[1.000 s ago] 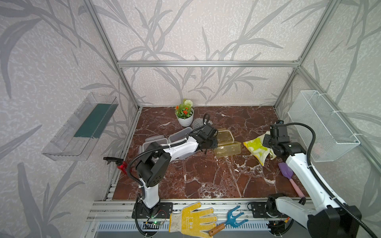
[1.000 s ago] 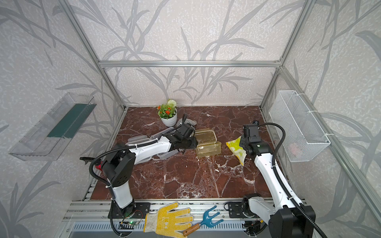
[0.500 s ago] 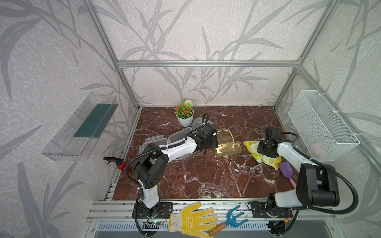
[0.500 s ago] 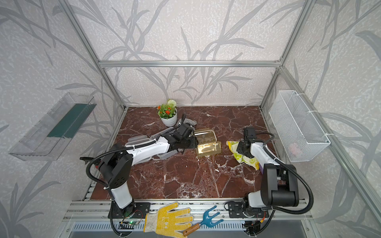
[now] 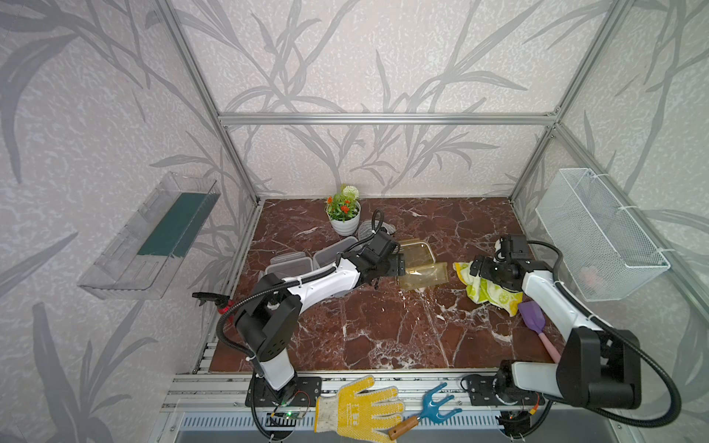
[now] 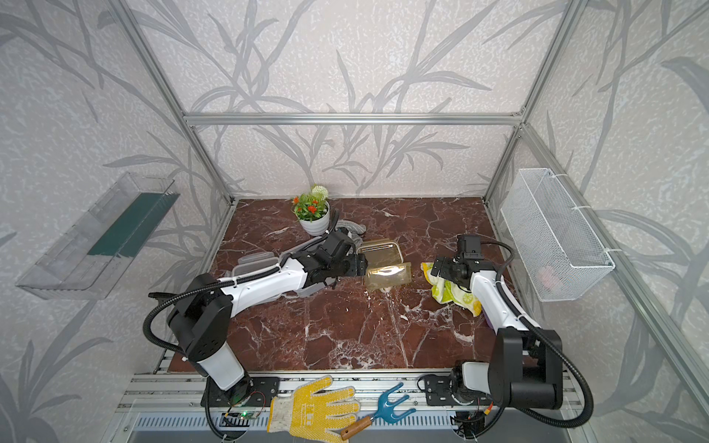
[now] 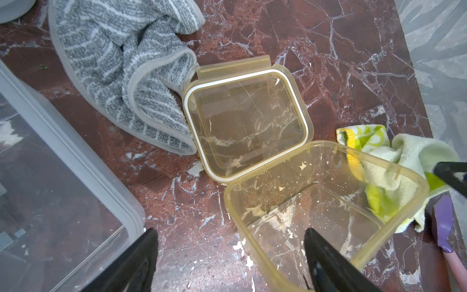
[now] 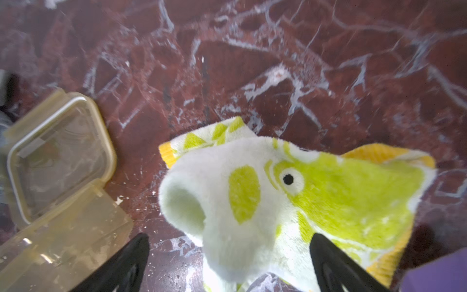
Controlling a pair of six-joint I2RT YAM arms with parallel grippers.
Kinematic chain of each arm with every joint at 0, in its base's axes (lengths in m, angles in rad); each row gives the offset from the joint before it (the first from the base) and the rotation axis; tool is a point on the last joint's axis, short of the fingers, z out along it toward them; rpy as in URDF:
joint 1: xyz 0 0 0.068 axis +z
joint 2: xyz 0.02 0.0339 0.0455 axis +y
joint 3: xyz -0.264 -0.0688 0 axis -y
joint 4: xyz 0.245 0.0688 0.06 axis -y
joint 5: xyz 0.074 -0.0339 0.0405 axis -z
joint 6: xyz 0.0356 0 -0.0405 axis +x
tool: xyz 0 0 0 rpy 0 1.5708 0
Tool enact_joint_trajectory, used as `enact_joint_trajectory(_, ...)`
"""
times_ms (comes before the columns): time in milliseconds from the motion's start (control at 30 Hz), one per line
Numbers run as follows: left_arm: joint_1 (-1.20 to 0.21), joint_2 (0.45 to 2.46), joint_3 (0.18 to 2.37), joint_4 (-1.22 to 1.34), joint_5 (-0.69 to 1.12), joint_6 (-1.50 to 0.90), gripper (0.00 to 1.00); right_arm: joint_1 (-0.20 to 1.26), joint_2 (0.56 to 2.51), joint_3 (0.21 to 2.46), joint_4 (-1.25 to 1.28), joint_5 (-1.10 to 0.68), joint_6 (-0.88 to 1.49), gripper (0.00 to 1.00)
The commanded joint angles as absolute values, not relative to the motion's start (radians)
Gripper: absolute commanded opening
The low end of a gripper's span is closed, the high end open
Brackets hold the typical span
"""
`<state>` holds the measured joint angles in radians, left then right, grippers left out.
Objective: Wipe the insides of the lunch boxes
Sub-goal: Place the cleaning item at the center of the board, then adjust the lunch box at the center of the board.
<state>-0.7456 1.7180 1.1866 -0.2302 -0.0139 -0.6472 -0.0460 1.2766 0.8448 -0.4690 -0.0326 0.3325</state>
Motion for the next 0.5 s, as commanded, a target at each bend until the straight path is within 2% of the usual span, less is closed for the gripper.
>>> enact_joint_trajectory(0,-0.752,1.712,1.201,-0.224,-0.023,-0.628,0.88,-0.043,1.202,0.877,-0.506,0.007,0.305,0.99)
enact_joint_trajectory(233,-0.77,1.732,1.217,-0.222,-0.008,-0.608,0.84,0.078,1.156,0.962,-0.637,-0.034,0.354,0.95)
enact_joint_trajectory(467,-0.802,1.755,1.205,-0.238,-0.012,-0.588,0.78,0.152,1.266,0.983,-0.59,-0.153,0.442,0.89)
